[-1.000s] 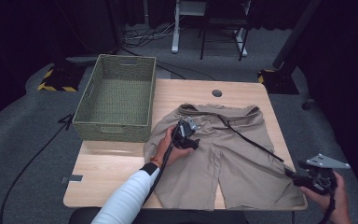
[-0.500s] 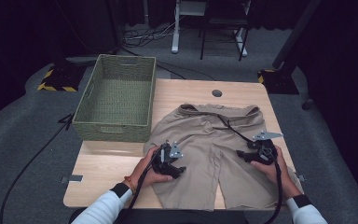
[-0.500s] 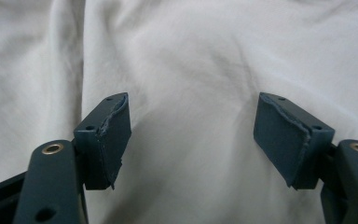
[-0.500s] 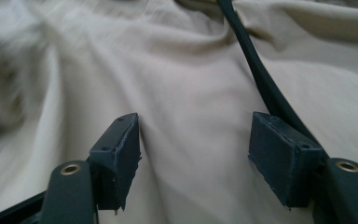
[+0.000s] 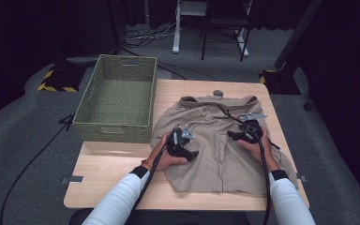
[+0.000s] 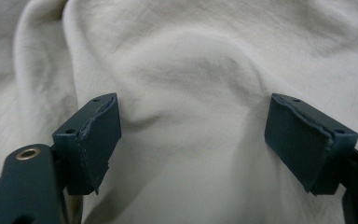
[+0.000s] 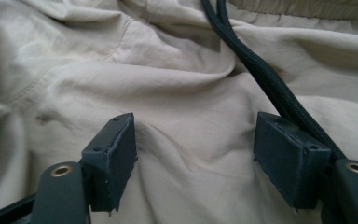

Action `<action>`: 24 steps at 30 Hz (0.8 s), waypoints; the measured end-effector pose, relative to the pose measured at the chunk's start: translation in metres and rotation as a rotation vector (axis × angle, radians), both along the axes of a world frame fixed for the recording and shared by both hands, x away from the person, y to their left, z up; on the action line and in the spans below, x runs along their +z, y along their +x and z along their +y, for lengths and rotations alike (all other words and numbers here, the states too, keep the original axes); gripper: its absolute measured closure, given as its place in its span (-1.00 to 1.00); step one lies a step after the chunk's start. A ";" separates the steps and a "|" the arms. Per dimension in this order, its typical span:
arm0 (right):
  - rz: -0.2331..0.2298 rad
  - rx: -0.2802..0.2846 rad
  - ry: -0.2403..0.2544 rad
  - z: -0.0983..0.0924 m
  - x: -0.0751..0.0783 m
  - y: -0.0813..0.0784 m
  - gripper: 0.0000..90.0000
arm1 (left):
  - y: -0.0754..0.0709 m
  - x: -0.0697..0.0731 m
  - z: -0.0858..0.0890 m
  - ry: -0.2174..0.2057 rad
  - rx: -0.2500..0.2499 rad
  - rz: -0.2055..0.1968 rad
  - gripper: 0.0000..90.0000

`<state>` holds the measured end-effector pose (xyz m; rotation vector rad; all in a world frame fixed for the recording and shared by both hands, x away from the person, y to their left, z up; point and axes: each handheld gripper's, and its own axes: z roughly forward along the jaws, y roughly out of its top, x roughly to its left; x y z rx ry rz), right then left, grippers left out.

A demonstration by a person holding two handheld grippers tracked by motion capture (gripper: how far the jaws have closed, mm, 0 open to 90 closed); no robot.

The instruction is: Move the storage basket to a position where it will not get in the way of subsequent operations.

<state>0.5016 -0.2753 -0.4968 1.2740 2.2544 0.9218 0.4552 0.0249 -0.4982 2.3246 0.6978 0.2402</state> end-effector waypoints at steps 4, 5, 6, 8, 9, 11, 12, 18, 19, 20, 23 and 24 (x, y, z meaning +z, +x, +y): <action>0.046 -0.022 -0.058 0.001 0.007 0.002 -0.30 | 0.005 0.007 0.001 0.069 0.024 0.045 -0.59; 0.060 -0.022 -0.053 -0.004 0.009 -0.003 -0.29 | 0.001 0.008 0.005 0.081 0.018 0.050 -0.56; 0.050 -0.026 -0.060 -0.009 0.010 -0.009 -0.28 | -0.004 0.009 0.008 0.086 0.015 0.047 -0.54; 0.031 -0.010 -0.057 -0.020 0.014 -0.025 -0.26 | -0.019 0.011 0.018 0.110 -0.021 0.041 -0.52; 0.023 -0.002 -0.043 -0.026 0.016 -0.034 -0.27 | -0.030 0.011 0.026 0.110 -0.042 0.045 -0.51; 0.037 0.004 -0.086 -0.038 0.020 -0.052 -0.28 | -0.048 0.011 0.040 0.104 -0.059 0.039 -0.42; 0.029 0.005 -0.117 -0.044 0.021 -0.063 -0.28 | -0.056 0.011 0.046 0.104 -0.064 0.034 -0.39; 0.076 -0.028 -0.099 -0.073 0.011 -0.093 -0.29 | -0.090 0.009 0.079 0.080 -0.046 0.044 -0.33; 0.086 -0.035 -0.092 -0.077 0.012 -0.093 -0.28 | -0.095 0.010 0.083 0.081 -0.047 0.044 -0.33; 0.085 -0.052 -0.098 -0.080 0.012 -0.095 -0.28 | -0.101 0.010 0.088 0.083 -0.050 0.046 -0.33; 0.089 -0.099 -0.095 -0.091 0.012 -0.096 -0.32 | -0.113 0.011 0.100 0.078 -0.034 0.045 -0.35; 0.085 -0.112 -0.099 -0.093 0.012 -0.096 -0.32 | -0.117 0.013 0.105 0.072 -0.025 0.055 -0.42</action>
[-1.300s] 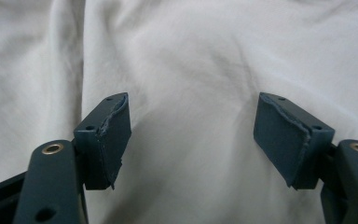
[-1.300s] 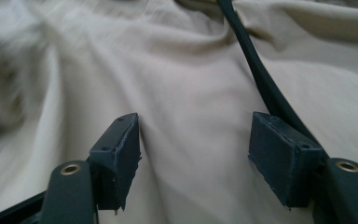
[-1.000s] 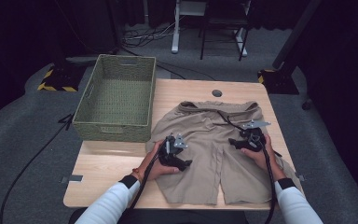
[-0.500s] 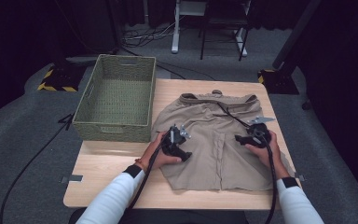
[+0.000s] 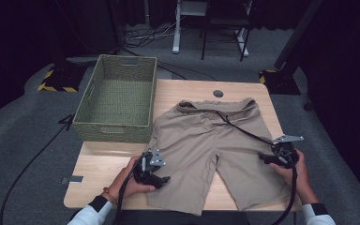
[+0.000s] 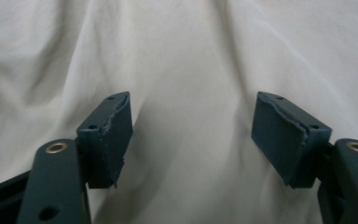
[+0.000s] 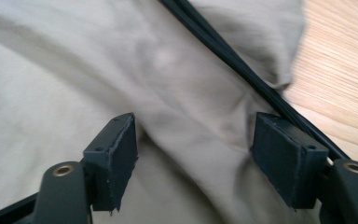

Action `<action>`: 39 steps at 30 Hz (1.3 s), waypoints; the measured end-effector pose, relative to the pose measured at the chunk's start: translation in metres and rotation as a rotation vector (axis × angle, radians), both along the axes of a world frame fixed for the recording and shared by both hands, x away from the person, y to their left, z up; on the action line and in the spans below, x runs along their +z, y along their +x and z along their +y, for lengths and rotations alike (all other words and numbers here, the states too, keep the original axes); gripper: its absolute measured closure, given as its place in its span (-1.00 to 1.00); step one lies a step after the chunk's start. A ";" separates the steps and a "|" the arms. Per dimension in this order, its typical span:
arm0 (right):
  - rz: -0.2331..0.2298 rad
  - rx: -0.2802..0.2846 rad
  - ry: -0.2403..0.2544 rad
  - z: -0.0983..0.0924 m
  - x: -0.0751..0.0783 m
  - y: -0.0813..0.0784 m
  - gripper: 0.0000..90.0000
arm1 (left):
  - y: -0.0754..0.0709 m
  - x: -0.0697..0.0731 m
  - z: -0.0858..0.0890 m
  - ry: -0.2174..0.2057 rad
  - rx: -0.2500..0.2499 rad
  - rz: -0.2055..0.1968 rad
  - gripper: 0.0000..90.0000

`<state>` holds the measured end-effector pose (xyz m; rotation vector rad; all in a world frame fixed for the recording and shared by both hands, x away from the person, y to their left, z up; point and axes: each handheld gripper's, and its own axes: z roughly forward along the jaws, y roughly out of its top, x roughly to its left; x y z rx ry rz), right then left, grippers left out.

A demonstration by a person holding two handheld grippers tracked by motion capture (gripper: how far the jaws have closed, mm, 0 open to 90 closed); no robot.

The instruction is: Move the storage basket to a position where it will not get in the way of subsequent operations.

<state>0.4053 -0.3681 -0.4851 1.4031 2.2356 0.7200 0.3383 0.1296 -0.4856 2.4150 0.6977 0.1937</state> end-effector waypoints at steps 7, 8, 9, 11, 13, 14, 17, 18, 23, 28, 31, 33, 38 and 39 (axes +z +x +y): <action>0.001 -0.007 -0.054 0.002 0.003 -0.002 -0.27 | -0.021 0.003 0.045 0.003 0.115 -0.045 -0.44; -0.001 -0.005 -0.070 0.004 0.004 -0.003 -0.23 | -0.021 0.002 0.053 -0.007 0.142 -0.046 -0.44; -0.011 0.006 -0.086 0.007 0.005 -0.004 -0.19 | -0.020 0.001 0.058 -0.018 0.167 -0.042 -0.44; -0.029 0.032 -0.069 0.012 0.008 -0.008 -0.18 | -0.017 -0.002 0.071 -0.035 0.210 -0.035 -0.43; -0.066 0.076 -0.013 0.022 0.016 -0.015 -0.16 | -0.013 -0.005 0.077 -0.069 0.236 -0.014 -0.42; -0.081 0.113 0.005 0.030 0.021 -0.019 -0.15 | -0.012 -0.006 0.078 -0.082 0.242 0.000 -0.41; -0.125 0.271 0.055 0.066 0.036 -0.037 -0.17 | -0.010 -0.010 0.069 -0.067 0.221 -0.031 -0.42; -0.132 0.324 0.045 0.080 0.039 -0.044 -0.18 | -0.009 -0.011 0.065 -0.070 0.222 -0.035 -0.42; -0.145 0.528 0.026 0.141 0.042 -0.071 -0.16 | -0.002 -0.011 0.029 -0.060 0.175 -0.051 -0.43; -0.133 0.621 0.056 0.177 0.035 -0.082 -0.13 | 0.009 -0.012 -0.011 -0.059 0.129 -0.067 -0.48; -0.139 0.694 0.081 0.207 0.035 -0.094 -0.12 | 0.018 -0.012 -0.024 -0.059 0.107 -0.055 -0.56; -0.151 0.735 0.097 0.228 0.039 -0.103 -0.13 | 0.020 -0.011 -0.024 -0.050 0.082 -0.047 -0.57; -0.145 0.858 0.121 0.280 0.039 -0.122 -0.16 | 0.016 -0.007 0.006 -0.018 0.085 -0.077 -0.63; -0.135 0.869 0.118 0.287 0.037 -0.123 -0.17 | 0.014 -0.007 0.018 -0.037 0.097 -0.079 -0.63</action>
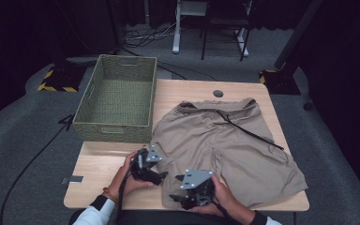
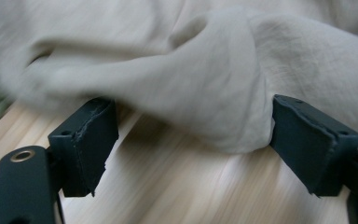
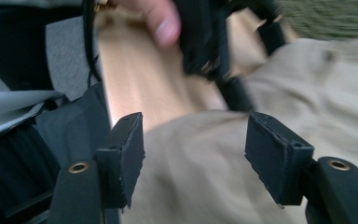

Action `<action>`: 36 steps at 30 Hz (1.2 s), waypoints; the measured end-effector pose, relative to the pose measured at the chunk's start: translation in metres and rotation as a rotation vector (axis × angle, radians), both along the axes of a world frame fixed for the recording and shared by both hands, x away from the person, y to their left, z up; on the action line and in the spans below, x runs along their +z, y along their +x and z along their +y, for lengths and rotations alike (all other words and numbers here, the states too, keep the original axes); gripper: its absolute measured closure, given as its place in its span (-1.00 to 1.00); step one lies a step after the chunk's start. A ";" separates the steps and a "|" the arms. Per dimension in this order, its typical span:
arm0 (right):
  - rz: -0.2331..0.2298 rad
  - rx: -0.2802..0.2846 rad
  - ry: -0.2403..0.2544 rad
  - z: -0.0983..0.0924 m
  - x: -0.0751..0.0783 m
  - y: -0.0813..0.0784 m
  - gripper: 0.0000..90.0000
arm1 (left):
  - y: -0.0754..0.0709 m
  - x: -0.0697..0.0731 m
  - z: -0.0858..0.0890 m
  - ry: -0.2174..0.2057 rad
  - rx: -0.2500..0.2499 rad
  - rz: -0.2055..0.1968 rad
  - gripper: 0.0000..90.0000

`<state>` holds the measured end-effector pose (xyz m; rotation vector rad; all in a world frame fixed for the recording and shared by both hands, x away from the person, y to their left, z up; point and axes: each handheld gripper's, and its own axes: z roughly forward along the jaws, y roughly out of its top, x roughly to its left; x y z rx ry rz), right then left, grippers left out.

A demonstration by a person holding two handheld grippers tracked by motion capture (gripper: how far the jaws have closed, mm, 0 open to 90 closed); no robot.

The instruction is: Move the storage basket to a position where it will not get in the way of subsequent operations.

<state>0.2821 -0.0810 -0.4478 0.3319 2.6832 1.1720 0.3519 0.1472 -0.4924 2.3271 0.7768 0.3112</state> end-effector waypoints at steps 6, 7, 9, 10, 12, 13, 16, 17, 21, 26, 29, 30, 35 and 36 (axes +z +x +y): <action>0.009 0.039 -0.071 0.037 -0.022 0.001 -0.19 | -0.012 -0.001 0.046 -0.031 0.081 0.003 -0.64; 0.024 0.043 -0.075 0.040 -0.025 0.003 -0.18 | -0.015 -0.003 0.052 -0.021 0.101 0.002 -0.64; 0.025 0.038 -0.094 0.043 -0.031 0.006 -0.11 | -0.017 -0.007 0.064 -0.020 0.138 0.015 -0.64; 0.030 0.033 -0.104 0.044 -0.035 0.008 -0.05 | -0.018 -0.008 0.070 -0.039 0.159 0.019 -0.65; 0.041 0.027 -0.118 0.043 -0.038 0.012 0.05 | -0.020 -0.008 0.075 -0.041 0.164 0.015 -0.63; 0.050 0.025 -0.116 0.043 -0.038 0.014 0.13 | -0.020 -0.010 0.076 -0.051 0.158 0.010 -0.65; 0.066 0.034 -0.109 0.041 -0.039 0.019 0.42 | -0.020 -0.011 0.076 -0.056 0.152 -0.005 -0.68; 0.061 0.031 -0.110 0.040 -0.039 0.021 0.63 | -0.021 -0.011 0.076 -0.055 0.155 -0.006 -0.68; 0.044 0.008 -0.093 0.028 -0.031 0.029 0.99 | -0.020 -0.011 0.075 -0.055 0.157 -0.005 -0.69; 0.008 -0.126 0.044 -0.022 0.006 0.053 1.00 | -0.020 -0.011 0.074 -0.053 0.160 -0.007 -0.69; -0.027 -0.257 0.079 -0.061 0.020 0.074 1.00 | -0.019 -0.011 0.073 -0.055 0.157 -0.007 -0.69; -0.032 -0.296 0.077 -0.074 0.020 0.081 1.00 | -0.019 -0.011 0.073 -0.057 0.156 -0.005 -0.68; 0.006 -0.499 0.009 -0.129 0.005 0.114 0.96 | -0.018 -0.011 0.071 -0.051 0.146 -0.009 -0.68; 0.029 -0.530 -0.012 -0.138 0.000 0.120 0.94 | -0.018 -0.011 0.070 -0.054 0.148 -0.004 -0.68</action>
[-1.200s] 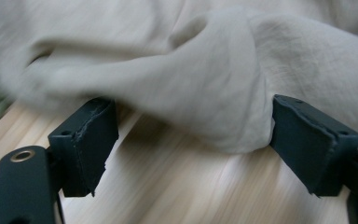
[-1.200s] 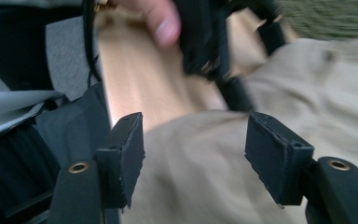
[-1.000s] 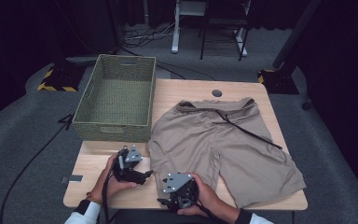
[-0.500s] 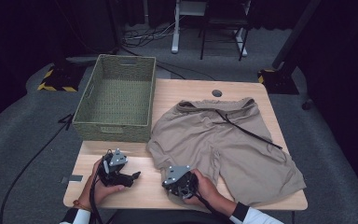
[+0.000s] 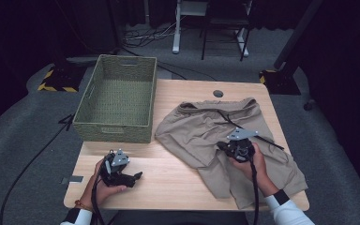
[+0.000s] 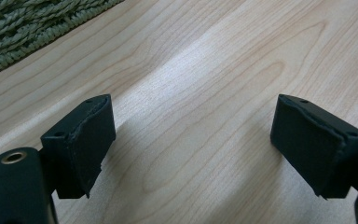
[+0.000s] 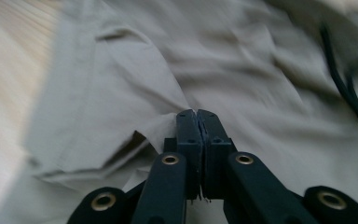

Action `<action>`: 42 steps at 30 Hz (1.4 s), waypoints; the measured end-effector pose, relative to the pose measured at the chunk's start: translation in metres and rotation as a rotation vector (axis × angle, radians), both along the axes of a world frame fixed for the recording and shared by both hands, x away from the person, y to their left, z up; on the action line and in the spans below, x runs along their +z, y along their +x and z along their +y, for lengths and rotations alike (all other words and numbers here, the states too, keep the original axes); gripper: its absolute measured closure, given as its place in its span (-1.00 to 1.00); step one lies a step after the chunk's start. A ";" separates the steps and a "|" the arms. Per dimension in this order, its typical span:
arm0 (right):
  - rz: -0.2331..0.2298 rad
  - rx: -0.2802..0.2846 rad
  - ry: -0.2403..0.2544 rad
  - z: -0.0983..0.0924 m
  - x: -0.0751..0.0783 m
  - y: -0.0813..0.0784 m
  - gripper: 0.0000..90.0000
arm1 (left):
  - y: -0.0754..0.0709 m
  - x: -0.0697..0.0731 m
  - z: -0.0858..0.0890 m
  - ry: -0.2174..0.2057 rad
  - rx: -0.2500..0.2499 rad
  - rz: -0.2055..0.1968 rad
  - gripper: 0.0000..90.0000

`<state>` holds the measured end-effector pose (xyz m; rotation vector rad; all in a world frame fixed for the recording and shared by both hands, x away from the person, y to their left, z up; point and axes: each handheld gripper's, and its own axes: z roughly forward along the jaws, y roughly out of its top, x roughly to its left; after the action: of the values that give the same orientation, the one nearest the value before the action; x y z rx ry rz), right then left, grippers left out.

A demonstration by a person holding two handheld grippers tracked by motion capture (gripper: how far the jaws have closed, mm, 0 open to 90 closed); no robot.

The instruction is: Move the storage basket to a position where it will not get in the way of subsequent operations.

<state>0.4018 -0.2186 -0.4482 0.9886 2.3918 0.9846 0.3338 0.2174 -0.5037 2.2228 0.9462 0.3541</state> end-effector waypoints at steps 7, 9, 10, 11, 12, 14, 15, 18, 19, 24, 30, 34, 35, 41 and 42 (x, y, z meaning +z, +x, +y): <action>-0.019 -0.076 -0.003 -0.025 0.000 0.008 0.35 | 0.001 0.000 -0.002 0.000 -0.010 0.000 -0.68; -0.054 0.011 0.034 -0.018 0.010 -0.002 0.30 | 0.001 0.000 -0.003 -0.002 -0.011 -0.001 -0.68; -0.078 0.051 0.038 -0.012 0.014 -0.007 0.28 | 0.001 0.000 -0.003 -0.001 -0.011 -0.001 -0.68; -0.095 0.081 0.036 -0.006 0.017 -0.012 0.24 | 0.001 0.000 -0.003 -0.002 -0.011 -0.001 -0.68; -0.102 0.106 0.043 -0.001 0.020 -0.017 0.21 | 0.001 0.000 -0.003 -0.002 -0.011 -0.001 -0.68; -0.121 0.119 0.074 0.007 0.025 -0.024 0.20 | 0.001 0.000 -0.003 -0.002 -0.011 -0.001 -0.68; -0.145 0.094 0.058 0.010 0.027 -0.026 0.19 | 0.001 0.000 -0.003 -0.001 -0.011 0.000 -0.68; -0.157 0.163 0.102 0.012 0.031 -0.031 0.18 | 0.002 0.000 -0.003 0.000 -0.013 -0.001 -0.68; -0.142 0.197 0.095 0.015 0.029 -0.032 0.16 | 0.002 0.000 -0.003 0.002 -0.014 -0.005 -0.68; -0.039 0.260 -0.015 0.035 0.000 -0.025 0.15 | 0.003 0.000 -0.004 0.003 -0.012 -0.004 -0.68; 0.091 0.208 -0.093 0.036 -0.026 -0.008 0.20 | 0.003 0.000 -0.004 0.001 -0.014 -0.001 -0.68; 0.108 0.244 -0.104 0.036 -0.034 -0.006 0.73 | 0.003 0.000 -0.004 0.001 -0.018 -0.002 -0.68; 0.116 0.256 -0.097 0.036 -0.034 -0.005 0.82 | 0.003 0.000 -0.004 0.001 -0.018 -0.002 -0.68; 0.087 0.271 -0.090 0.032 -0.021 -0.011 1.00 | 0.003 0.000 -0.004 0.001 -0.017 -0.002 -0.68; 0.077 0.274 -0.073 0.031 -0.017 -0.012 1.00 | 0.004 0.000 -0.004 -0.001 -0.019 -0.001 -0.68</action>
<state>0.3893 -0.1877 -0.4650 0.6969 2.6579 0.9562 0.3373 0.2134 -0.5038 2.2284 0.9242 0.3460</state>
